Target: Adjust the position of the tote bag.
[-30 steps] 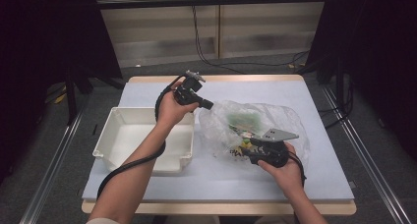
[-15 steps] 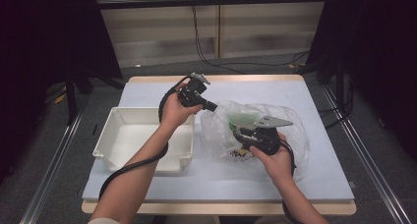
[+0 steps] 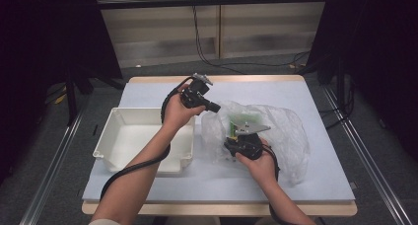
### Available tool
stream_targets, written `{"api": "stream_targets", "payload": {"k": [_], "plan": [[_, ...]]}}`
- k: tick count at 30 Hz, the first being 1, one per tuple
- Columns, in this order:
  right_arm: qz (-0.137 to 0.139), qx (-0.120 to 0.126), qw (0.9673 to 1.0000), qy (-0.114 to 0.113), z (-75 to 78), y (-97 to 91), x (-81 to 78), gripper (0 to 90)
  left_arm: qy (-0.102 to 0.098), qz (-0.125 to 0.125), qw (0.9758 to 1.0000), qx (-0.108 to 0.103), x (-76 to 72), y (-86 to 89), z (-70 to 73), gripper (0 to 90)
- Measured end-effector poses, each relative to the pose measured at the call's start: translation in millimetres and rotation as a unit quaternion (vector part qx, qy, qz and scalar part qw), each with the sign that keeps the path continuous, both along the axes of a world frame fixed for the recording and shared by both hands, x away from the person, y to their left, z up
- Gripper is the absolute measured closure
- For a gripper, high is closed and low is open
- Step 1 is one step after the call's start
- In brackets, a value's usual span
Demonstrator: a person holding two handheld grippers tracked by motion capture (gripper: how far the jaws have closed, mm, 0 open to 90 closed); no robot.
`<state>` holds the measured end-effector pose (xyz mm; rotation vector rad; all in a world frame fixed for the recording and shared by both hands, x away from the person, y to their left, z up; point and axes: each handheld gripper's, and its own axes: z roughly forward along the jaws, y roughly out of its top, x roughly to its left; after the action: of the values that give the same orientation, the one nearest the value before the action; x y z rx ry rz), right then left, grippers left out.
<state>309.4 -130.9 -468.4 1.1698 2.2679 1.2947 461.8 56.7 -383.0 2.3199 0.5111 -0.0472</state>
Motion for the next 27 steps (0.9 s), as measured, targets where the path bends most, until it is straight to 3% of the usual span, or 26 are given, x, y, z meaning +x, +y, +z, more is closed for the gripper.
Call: {"api": "stream_targets", "payload": {"k": [1, 3, 8, 10, 12, 14, 16, 18, 21, 25, 27], "plan": [[0.003, -0.002, 1.0000, 0.000, -2.1, 1.5, 0.8, 78.4, 0.002, 0.000, 1.0000, -0.003, 0.2, -0.3, -0.6, 90.0], [0.009, -0.003, 0.9999, 0.004, -5.2, 5.4, 0.4, 79.8, 0.001, -0.001, 0.9999, 0.010, 0.2, -0.6, -0.6, 90.0], [0.033, -0.010, 0.9991, 0.023, -15.1, 14.0, -3.1, 81.2, 0.007, -0.003, 1.0000, 0.000, -0.7, -2.0, -5.7, 90.0], [0.041, -0.012, 0.9986, 0.030, -17.7, 15.6, -6.0, 80.2, 0.003, -0.005, 0.9999, 0.014, -1.1, -2.0, -5.6, 90.0], [0.037, -0.010, 0.9989, 0.029, -16.4, 13.3, -8.1, 76.2, 0.006, -0.002, 1.0000, -0.001, -1.3, -1.6, -8.2, 90.0], [0.028, -0.003, 0.9993, 0.024, -12.3, 8.3, -9.3, 72.1, 0.003, -0.001, 0.9999, 0.013, -0.6, 0.2, -7.5, 90.0], [0.015, -0.004, 0.9998, 0.016, -6.1, 2.8, -10.7, 63.7, 0.007, 0.001, 1.0000, -0.001, -1.1, 0.8, -9.0, 90.0], [0.007, -0.009, 0.9999, 0.003, 0.3, -3.9, -10.9, 57.8, 0.003, 0.000, 0.9999, 0.010, -1.0, 1.5, -7.4, 90.0], [-0.014, -0.019, 0.9997, -0.012, 8.8, -11.6, -9.5, 43.9, 0.004, -0.002, 1.0000, 0.001, -0.3, 1.9, -7.5, 90.0], [-0.025, -0.029, 0.9990, -0.022, 8.9, -20.5, -0.7, 36.3, 0.000, -0.002, 1.0000, 0.009, -0.8, 0.2, -5.9, 90.0], [-0.017, -0.039, 0.9989, -0.020, 4.0, -22.8, 3.3, 41.0, 0.001, -0.003, 1.0000, 0.007, -0.9, -0.6, -6.1, 90.0]]}}
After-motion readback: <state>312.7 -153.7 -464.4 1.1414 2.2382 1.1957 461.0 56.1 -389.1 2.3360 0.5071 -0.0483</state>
